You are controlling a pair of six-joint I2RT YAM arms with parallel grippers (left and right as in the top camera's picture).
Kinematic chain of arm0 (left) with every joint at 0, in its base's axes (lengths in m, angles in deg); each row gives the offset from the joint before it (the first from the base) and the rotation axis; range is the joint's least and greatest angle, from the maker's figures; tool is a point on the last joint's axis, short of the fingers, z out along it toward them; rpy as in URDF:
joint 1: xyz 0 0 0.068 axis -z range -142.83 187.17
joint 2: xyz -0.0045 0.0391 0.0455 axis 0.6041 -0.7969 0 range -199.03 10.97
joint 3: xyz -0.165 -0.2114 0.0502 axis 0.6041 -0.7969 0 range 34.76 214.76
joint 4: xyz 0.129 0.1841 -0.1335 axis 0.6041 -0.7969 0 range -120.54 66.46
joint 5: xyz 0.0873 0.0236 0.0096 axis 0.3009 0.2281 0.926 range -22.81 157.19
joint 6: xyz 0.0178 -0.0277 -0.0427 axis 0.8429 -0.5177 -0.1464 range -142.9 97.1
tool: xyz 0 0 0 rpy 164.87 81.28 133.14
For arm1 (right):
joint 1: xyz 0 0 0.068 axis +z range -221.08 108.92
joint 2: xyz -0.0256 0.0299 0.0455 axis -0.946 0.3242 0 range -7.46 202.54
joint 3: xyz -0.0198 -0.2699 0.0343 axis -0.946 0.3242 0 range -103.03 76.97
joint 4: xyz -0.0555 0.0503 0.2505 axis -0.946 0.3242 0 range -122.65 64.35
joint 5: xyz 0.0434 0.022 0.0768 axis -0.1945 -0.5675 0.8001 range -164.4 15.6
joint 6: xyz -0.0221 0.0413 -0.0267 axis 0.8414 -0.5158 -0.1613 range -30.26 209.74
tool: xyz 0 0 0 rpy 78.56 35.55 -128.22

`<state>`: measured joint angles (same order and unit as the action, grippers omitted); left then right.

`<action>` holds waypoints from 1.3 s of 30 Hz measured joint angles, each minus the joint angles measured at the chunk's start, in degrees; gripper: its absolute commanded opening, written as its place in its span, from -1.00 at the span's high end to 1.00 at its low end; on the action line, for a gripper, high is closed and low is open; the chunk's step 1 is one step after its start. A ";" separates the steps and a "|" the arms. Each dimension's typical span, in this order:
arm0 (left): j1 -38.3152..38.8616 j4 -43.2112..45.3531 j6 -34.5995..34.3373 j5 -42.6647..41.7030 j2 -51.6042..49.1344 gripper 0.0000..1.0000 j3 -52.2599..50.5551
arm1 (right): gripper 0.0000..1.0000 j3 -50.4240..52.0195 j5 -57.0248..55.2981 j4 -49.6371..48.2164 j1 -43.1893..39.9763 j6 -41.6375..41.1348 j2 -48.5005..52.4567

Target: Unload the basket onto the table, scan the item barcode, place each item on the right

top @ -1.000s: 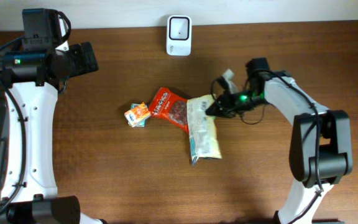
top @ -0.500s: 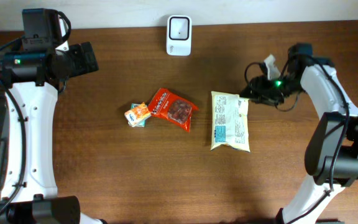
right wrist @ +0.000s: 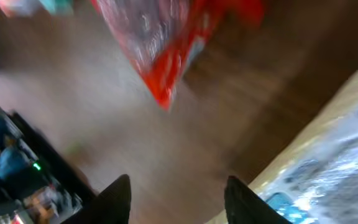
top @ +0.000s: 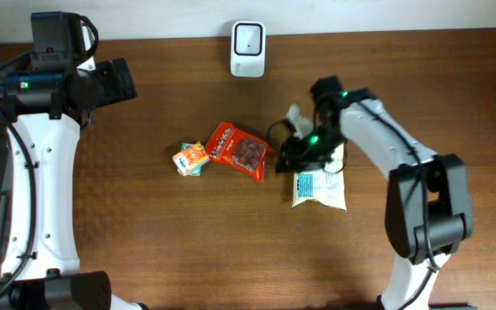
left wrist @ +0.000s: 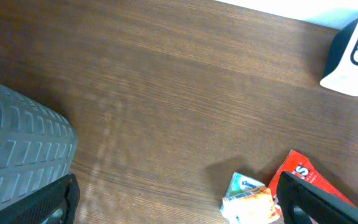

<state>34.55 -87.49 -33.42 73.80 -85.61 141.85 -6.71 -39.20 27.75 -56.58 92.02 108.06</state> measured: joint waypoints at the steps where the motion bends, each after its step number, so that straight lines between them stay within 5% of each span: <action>1: 0.00 0.00 0.00 -0.02 0.00 -0.99 0.00 | 0.06 0.85 -1.22 0.04 0.37 -0.59 0.00; 12: 0.00 0.00 0.00 0.00 0.00 -0.98 0.00 | 0.09 3.19 -24.65 2.97 -8.87 -6.64 0.00; 18: 0.00 0.00 0.00 0.00 0.00 -0.98 0.00 | 0.08 2.32 -16.94 2.64 -17.62 -1.66 -0.07; 21: 0.00 0.00 0.00 -0.02 0.00 -0.98 0.00 | -0.04 0.35 -11.76 3.02 -19.93 0.44 -1.14; 26: 0.00 0.00 0.00 0.00 0.00 -0.98 0.00 | -1.00 -2.25 -7.26 3.17 -28.85 2.60 -5.25; 39: 0.00 0.00 0.00 0.00 0.00 -0.98 0.00 | -0.97 9.40 -2.05 -14.05 -35.04 4.31 -3.02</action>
<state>34.55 -87.49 -33.42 73.80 -85.61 141.85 2.69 -41.26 13.70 -91.62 96.33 105.05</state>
